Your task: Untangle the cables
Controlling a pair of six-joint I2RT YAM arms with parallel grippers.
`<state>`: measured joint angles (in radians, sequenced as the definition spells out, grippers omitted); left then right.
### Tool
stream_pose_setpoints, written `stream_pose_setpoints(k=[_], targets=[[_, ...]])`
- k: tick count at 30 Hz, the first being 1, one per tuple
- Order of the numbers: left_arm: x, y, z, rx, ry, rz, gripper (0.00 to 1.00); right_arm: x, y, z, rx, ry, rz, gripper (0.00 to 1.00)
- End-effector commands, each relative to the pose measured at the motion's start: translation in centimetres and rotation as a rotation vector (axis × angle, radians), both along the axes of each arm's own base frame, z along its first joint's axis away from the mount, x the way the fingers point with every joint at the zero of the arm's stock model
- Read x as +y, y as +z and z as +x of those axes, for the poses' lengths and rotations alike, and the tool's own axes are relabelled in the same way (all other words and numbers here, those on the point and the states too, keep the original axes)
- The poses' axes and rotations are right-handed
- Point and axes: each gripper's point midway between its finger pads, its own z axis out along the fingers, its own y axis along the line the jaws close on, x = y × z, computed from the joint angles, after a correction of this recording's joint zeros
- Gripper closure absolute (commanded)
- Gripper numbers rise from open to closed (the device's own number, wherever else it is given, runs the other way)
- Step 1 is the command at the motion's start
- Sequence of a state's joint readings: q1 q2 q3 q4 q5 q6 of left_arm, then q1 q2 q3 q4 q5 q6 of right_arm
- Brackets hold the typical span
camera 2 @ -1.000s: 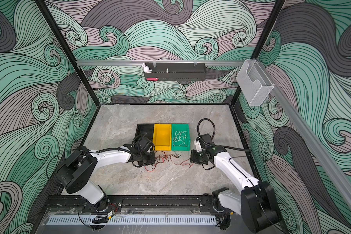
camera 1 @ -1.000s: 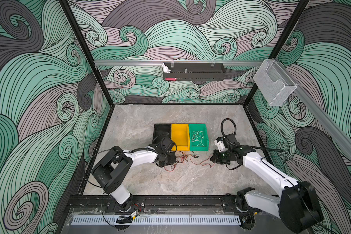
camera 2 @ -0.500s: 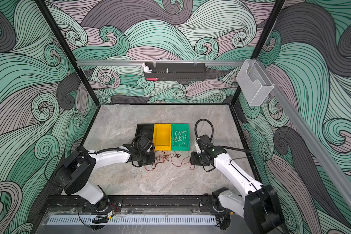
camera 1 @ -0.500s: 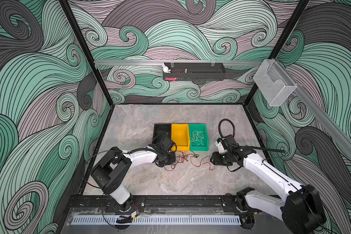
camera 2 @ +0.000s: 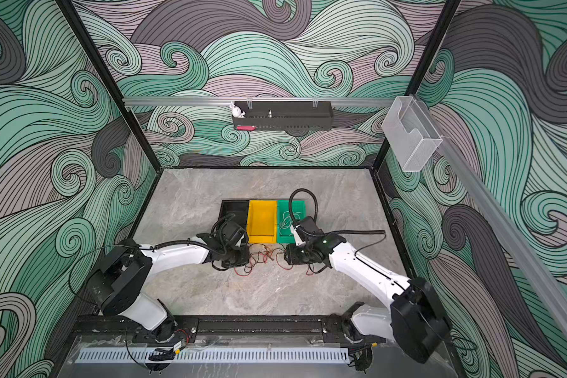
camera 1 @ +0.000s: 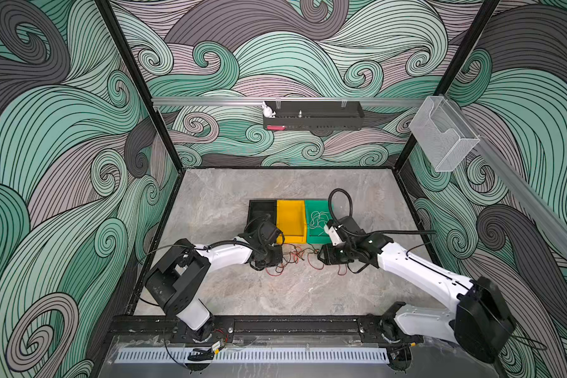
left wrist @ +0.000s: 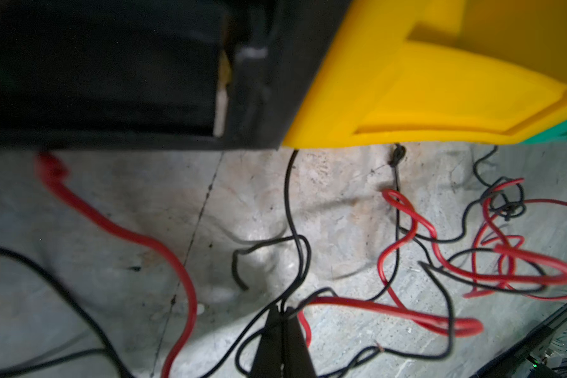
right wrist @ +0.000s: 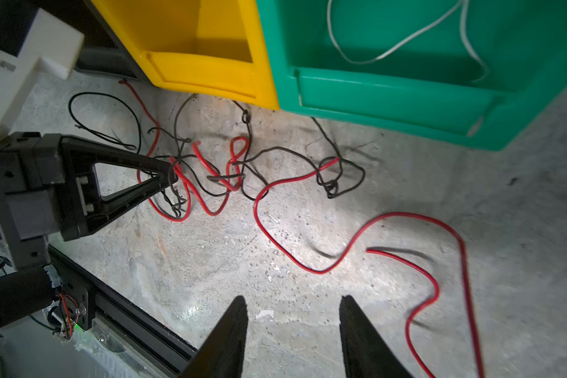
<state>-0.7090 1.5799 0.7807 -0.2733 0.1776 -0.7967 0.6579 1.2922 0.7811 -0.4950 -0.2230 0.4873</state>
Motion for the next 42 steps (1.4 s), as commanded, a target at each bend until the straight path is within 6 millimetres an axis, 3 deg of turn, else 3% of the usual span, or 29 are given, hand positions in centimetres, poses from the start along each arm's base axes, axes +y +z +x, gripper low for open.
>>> stream_pose_setpoints(k=[1, 4, 9, 17, 24, 33, 42], targets=[[0.1, 0.5, -0.1, 0.000, 0.007, -0.015, 1.00, 2.1, -0.7, 0.4, -0.001, 0.023, 0.053, 0.52], [0.1, 0.5, 0.0, -0.002, 0.011, -0.018, 1.00, 2.5, -2.3, 0.2, 0.034, 0.038, 0.029, 0.52], [0.3, 0.5, -0.1, -0.002, 0.014, -0.015, 1.00, 4.0, -3.3, 0.8, 0.025, 0.076, 0.052, 0.53], [0.5, 0.5, 0.0, 0.000, 0.025, -0.016, 1.00, 4.7, -5.6, 0.0, 0.093, 0.086, 0.057, 0.72], [1.1, 0.4, -0.1, 0.003, 0.039, -0.008, 1.00, 1.0, -5.9, -1.2, 0.090, 0.090, -0.101, 0.92], [2.7, 0.2, -0.6, 0.017, 0.068, 0.001, 1.00, -1.6, -4.9, -2.4, 0.103, 0.085, -0.119, 0.96], [5.4, -0.6, -1.4, 0.041, 0.127, 0.010, 1.00, -5.6, -3.1, -0.3, 0.099, -0.086, -0.012, 0.96]])
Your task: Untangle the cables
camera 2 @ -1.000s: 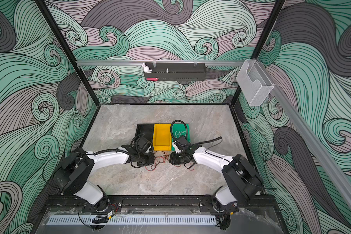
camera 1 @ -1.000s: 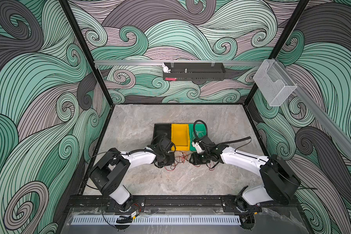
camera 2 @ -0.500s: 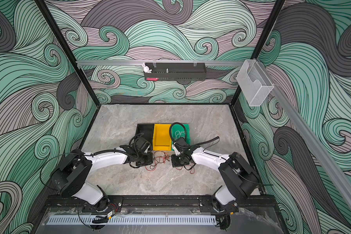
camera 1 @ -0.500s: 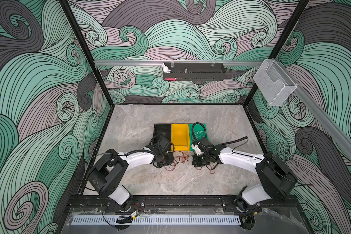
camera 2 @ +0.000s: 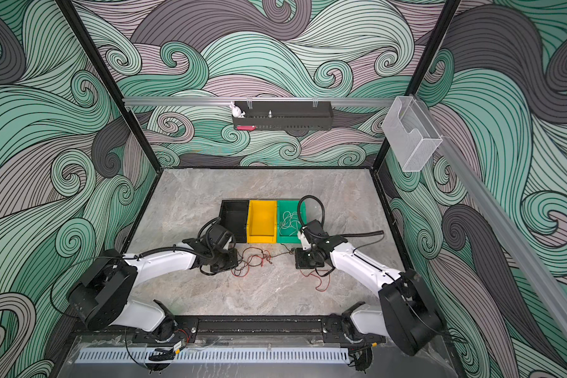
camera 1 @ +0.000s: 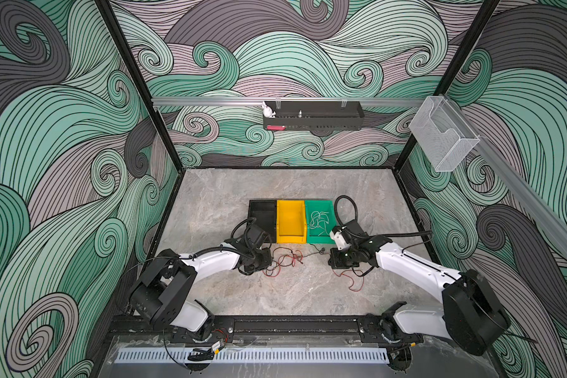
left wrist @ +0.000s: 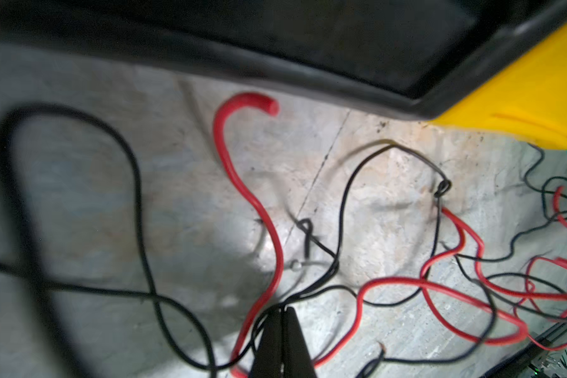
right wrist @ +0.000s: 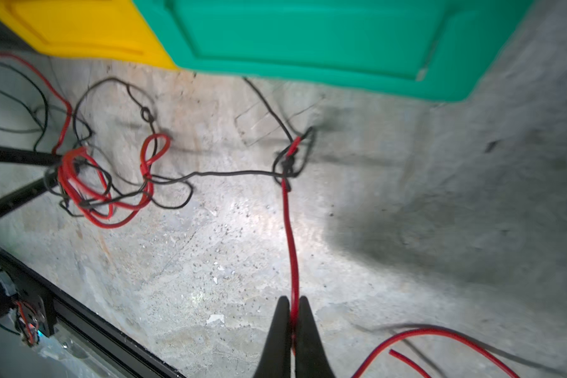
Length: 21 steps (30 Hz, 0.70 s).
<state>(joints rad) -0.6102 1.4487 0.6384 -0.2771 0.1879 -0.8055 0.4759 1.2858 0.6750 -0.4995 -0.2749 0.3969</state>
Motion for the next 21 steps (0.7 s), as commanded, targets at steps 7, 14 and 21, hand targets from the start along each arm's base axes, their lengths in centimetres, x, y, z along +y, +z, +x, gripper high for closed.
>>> stream_pose_setpoints(k=[7, 14, 21], targets=[[2.0, 0.4, -0.5, 0.006, 0.053, -0.003, 1.00, -2.7, 1.5, 1.2, 0.021, -0.135, 0.110, 0.96], [3.3, 0.4, -0.8, 0.007, 0.083, 0.000, 1.00, -5.5, 2.1, 2.2, 0.016, -0.270, 0.168, 0.97], [3.6, 0.4, -0.8, 0.010, 0.088, -0.004, 1.00, -4.5, 2.5, 2.2, 0.032, -0.278, 0.254, 0.97]])
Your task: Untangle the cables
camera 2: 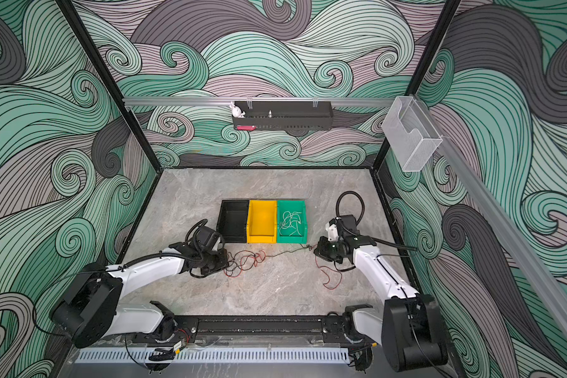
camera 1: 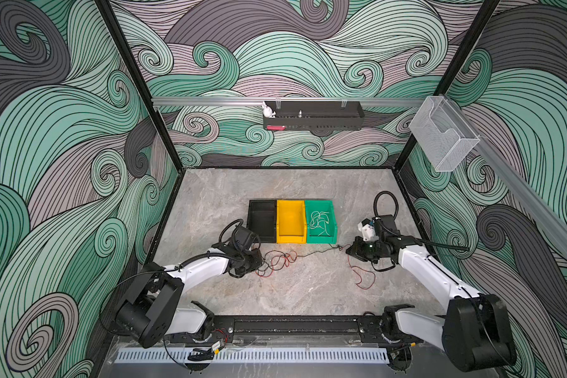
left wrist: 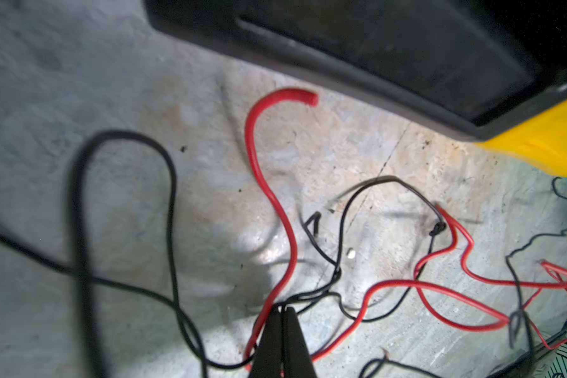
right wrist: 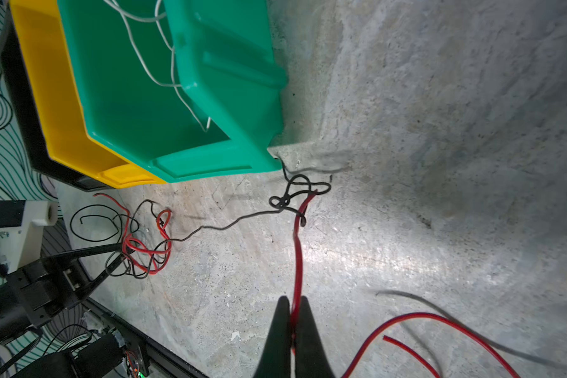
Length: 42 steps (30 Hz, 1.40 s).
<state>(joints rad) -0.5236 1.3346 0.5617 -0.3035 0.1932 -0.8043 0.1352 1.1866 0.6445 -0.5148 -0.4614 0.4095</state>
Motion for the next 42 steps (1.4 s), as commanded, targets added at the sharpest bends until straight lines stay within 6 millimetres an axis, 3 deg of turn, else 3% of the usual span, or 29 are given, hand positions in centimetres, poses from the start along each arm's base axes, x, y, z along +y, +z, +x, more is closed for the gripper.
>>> stream_pose_setpoints(k=[1, 7, 11, 18, 23, 28, 34, 42], targets=[[0.5, 0.0, -0.5, 0.016, 0.004, 0.004, 1.00, 1.5, 0.4, -0.6, 0.017, 0.014, 0.116, 0.97], [0.1, 0.5, -0.1, 0.011, -0.004, -0.008, 1.00, 4.6, 1.8, -1.3, 0.031, 0.132, 0.249, 0.99], [-0.4, 0.9, 0.2, 0.004, -0.013, -0.028, 1.00, 7.7, 3.0, -2.8, 0.058, 0.276, 0.318, 0.99], [-1.0, 1.9, 0.9, -0.016, -0.018, -0.054, 1.00, 11.8, 1.6, -5.8, 0.140, 0.444, 0.327, 1.00], [-1.4, 2.0, 1.0, -0.016, -0.023, -0.069, 1.00, 13.8, 2.2, -6.8, 0.152, 0.513, 0.387, 1.00], [-1.7, 2.0, 0.9, -0.014, -0.030, -0.083, 1.00, 15.4, 3.5, -6.3, 0.055, 0.558, 0.406, 1.00], [-1.7, 1.9, 0.7, -0.011, -0.032, -0.086, 1.00, 15.9, 2.3, -4.3, -0.014, 0.534, 0.294, 1.00], [-1.5, 1.8, 0.5, -0.010, -0.030, -0.081, 1.00, 16.8, 4.7, -3.8, -0.059, 0.556, 0.329, 1.00]])
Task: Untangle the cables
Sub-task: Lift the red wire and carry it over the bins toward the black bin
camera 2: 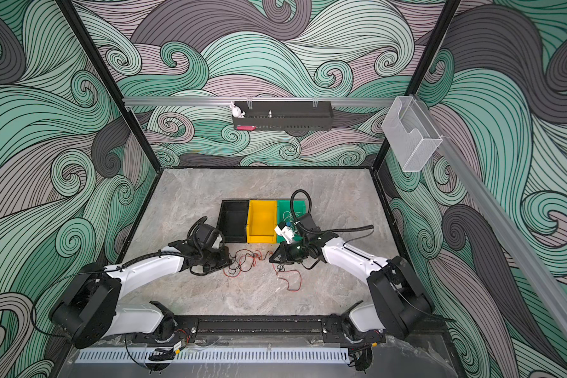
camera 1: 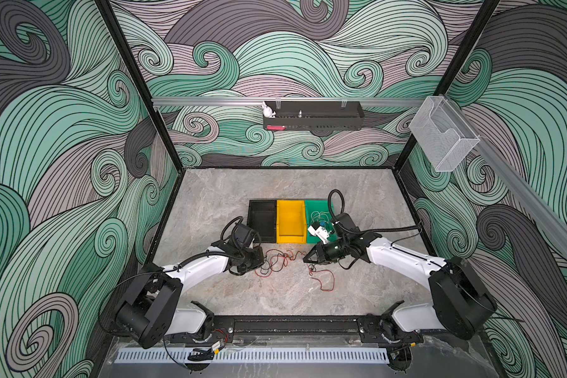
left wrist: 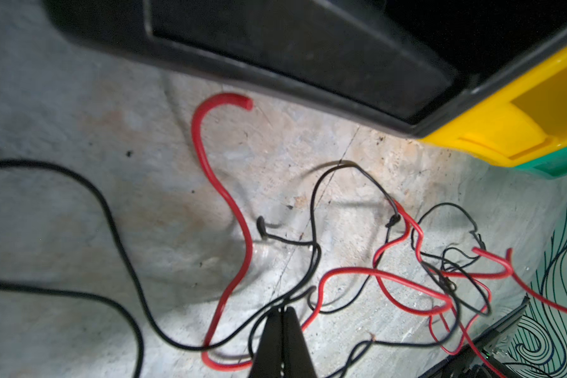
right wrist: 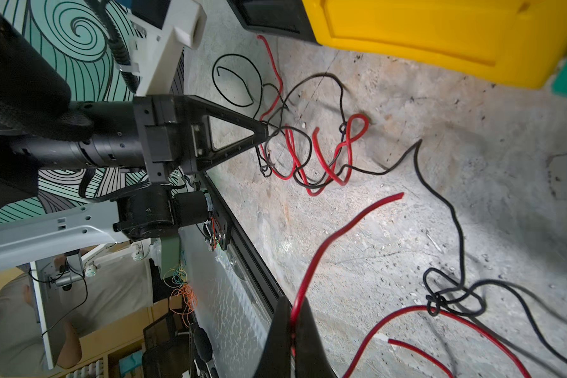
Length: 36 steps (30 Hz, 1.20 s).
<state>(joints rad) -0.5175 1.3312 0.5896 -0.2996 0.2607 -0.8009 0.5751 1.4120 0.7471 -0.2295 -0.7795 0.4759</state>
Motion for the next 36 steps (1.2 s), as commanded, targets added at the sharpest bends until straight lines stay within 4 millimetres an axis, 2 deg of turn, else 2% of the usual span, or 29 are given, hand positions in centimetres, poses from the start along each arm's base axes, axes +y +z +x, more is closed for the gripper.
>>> stream_pose_setpoints(k=[1, 5, 13, 15, 19, 24, 27, 31, 36], targets=[[-0.2, 0.5, 0.1, -0.006, -0.005, -0.012, 1.00, 0.4, 2.0, 0.5, -0.055, 0.006, 0.013, 1.00], [-0.2, 0.5, 0.1, -0.007, -0.005, -0.012, 1.00, 0.1, 4.8, 0.4, -0.125, -0.003, 0.050, 1.00], [-0.7, 0.9, 0.1, -0.013, -0.024, -0.036, 0.91, 0.3, 11.1, 0.7, -0.240, -0.025, 0.143, 1.00], [-0.8, 1.1, 0.1, -0.015, -0.027, -0.044, 0.88, 0.5, 12.7, 1.2, -0.283, -0.030, 0.168, 1.00], [-0.8, 1.5, 0.0, -0.025, -0.029, -0.053, 0.73, 1.2, 15.8, 2.7, -0.367, -0.053, 0.212, 1.00], [-0.8, 2.2, 0.0, -0.040, -0.029, -0.061, 0.65, 3.0, 19.8, 4.7, -0.412, -0.047, 0.306, 1.00], [-0.5, 2.6, -0.1, -0.050, -0.024, -0.057, 0.63, 3.9, 20.7, 5.9, -0.440, -0.043, 0.320, 1.00], [0.1, 2.8, -0.3, -0.057, -0.013, -0.041, 0.63, 5.0, 20.7, 7.9, -0.462, -0.061, 0.326, 1.00], [0.6, 2.9, -0.7, -0.055, -0.008, -0.037, 0.63, 6.6, 21.4, 9.5, -0.522, -0.047, 0.330, 1.00]])
